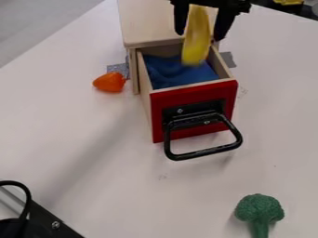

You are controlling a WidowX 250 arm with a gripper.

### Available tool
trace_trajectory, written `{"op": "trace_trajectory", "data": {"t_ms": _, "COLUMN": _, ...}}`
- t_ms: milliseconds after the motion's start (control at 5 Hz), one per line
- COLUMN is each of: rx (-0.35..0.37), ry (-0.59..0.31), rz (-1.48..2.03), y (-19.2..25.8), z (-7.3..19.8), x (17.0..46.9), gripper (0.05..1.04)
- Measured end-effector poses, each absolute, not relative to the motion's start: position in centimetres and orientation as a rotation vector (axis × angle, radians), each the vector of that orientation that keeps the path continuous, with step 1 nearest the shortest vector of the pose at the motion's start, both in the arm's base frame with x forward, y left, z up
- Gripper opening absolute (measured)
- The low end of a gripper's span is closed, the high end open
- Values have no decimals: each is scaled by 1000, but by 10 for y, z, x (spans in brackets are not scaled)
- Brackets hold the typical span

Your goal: Put the yellow banana in the drawer

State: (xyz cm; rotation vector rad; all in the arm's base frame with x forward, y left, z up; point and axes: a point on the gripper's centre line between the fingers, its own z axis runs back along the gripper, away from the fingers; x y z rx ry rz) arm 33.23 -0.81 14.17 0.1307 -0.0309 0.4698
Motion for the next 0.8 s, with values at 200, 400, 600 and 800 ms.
{"op": "trace_trajectory", "data": {"t_ms": 200, "rx": 131, "ry": -32, "rz": 481, "y": -8, "z": 142, "x": 332, "gripper": 1005}}
{"op": "trace_trajectory", "data": {"t_ms": 400, "rx": 130, "ry": -20, "rz": 482, "y": -9, "z": 139, "x": 330, "gripper": 1000}}
{"op": "trace_trajectory", "data": {"t_ms": 600, "rx": 126, "ry": -18, "rz": 475, "y": -9, "z": 141, "x": 328, "gripper": 1000}}
{"op": "trace_trajectory", "data": {"t_ms": 800, "rx": 104, "ry": -28, "rz": 477, "y": -11, "z": 161, "x": 319, "gripper": 1000}}
